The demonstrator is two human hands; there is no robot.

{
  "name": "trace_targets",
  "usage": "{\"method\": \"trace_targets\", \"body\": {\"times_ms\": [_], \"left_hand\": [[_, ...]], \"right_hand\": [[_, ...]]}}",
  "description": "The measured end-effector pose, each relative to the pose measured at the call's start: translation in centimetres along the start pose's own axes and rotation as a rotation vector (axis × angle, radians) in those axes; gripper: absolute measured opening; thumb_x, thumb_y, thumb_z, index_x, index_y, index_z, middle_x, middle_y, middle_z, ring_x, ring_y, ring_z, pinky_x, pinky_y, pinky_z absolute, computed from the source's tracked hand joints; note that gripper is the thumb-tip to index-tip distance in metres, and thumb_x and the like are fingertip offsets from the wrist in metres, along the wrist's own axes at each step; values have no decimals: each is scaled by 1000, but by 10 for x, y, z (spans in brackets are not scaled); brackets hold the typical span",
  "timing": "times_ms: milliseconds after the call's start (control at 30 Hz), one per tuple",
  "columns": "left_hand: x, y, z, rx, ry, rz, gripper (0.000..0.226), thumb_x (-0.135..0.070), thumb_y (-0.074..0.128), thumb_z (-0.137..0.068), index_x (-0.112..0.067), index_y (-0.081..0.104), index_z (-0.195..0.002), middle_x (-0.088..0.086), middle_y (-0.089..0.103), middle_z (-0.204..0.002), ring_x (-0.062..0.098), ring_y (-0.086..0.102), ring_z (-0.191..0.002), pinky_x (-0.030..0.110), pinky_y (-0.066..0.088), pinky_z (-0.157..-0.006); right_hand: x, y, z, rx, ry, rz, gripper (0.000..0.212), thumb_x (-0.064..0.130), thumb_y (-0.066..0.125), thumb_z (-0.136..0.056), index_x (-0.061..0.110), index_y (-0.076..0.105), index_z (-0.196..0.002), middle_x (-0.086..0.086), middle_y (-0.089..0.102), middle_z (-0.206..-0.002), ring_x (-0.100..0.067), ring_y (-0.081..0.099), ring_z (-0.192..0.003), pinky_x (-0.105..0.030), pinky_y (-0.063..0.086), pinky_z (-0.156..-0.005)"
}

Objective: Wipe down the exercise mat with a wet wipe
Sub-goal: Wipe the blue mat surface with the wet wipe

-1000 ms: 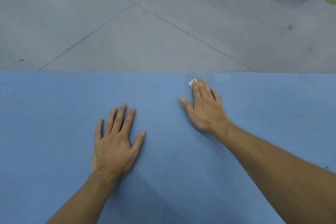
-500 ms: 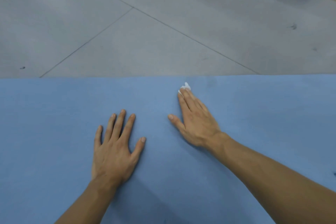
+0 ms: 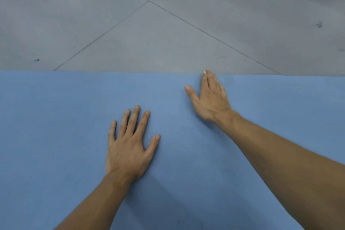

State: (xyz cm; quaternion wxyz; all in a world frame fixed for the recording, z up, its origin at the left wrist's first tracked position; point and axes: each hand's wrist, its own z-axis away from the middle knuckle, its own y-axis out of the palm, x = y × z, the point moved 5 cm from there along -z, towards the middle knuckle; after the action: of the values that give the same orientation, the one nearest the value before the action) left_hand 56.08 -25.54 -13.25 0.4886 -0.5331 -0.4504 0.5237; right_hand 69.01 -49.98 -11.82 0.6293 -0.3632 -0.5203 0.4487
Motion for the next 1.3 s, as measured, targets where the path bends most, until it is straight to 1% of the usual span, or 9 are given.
{"method": "trace_targets", "body": {"times_ms": [233,433,567,633,800,933,1033,1167,1300], "left_hand": [[0,0,0,13,-2,1,73,-69,22,-98,-38,14,-163,-11,1,-172,14,-1,-159,51,9,-127],[1,0,0,-6,-8,18,73,-70,22,-97,-38,15,-163,-11,4,-172,14,0,-159,51,8,-126],[2,3,-1,-9,-11,17,73,-71,24,-96,-41,15,-162,-10,4,-172,18,0,-159,52,9,-126],[3,3,-2,-5,-27,20,74,-72,25,-94,-43,16,-162,-9,4,-173,20,0,-159,53,7,-126],[-2,1,-8,24,-71,38,77,-68,28,-89,-43,18,-161,-8,7,-172,20,-2,-159,54,2,-126],[-4,-3,-8,-5,-81,34,73,-71,24,-94,-40,24,-161,-5,14,-171,22,3,-159,56,5,-126],[-3,-1,-8,-17,-74,14,74,-76,18,-95,-41,21,-160,-6,11,-171,21,2,-159,54,5,-126],[-2,1,-8,-29,-61,-2,75,-78,17,-95,-41,20,-161,-7,10,-172,22,3,-159,55,7,-125],[-2,1,-9,-38,-63,3,75,-78,17,-95,-42,19,-160,-8,9,-172,22,3,-159,55,9,-126]], "right_hand": [[30,23,53,45,-254,68,99,76,5,-90,10,12,-164,-3,6,-173,-14,0,-159,-30,-3,-125],[-28,-6,37,-95,-44,201,97,72,8,-95,3,22,-160,-8,23,-169,-19,15,-157,-41,8,-128],[-56,-25,8,-70,159,100,85,63,25,-102,1,20,-160,-13,17,-170,-24,13,-157,-43,11,-127],[-41,-20,-2,-33,174,42,83,59,28,-104,0,17,-161,-14,10,-171,-25,8,-158,-41,8,-128],[25,8,21,64,-97,-22,85,63,26,-103,4,9,-163,-7,1,-173,-18,-2,-159,-34,-1,-127],[30,20,61,50,-233,75,92,71,13,-94,10,12,-163,-2,5,-173,-14,-1,-158,-28,-5,-123],[4,13,65,0,-154,147,93,71,10,-94,9,15,-163,-3,11,-172,-16,6,-158,-29,-4,-124],[-42,-11,48,-110,62,149,91,66,17,-96,2,22,-160,-10,22,-169,-20,16,-156,-39,10,-127],[-60,-22,19,-94,236,63,90,66,22,-100,-1,18,-160,-13,14,-170,-23,10,-157,-42,8,-128]]}}
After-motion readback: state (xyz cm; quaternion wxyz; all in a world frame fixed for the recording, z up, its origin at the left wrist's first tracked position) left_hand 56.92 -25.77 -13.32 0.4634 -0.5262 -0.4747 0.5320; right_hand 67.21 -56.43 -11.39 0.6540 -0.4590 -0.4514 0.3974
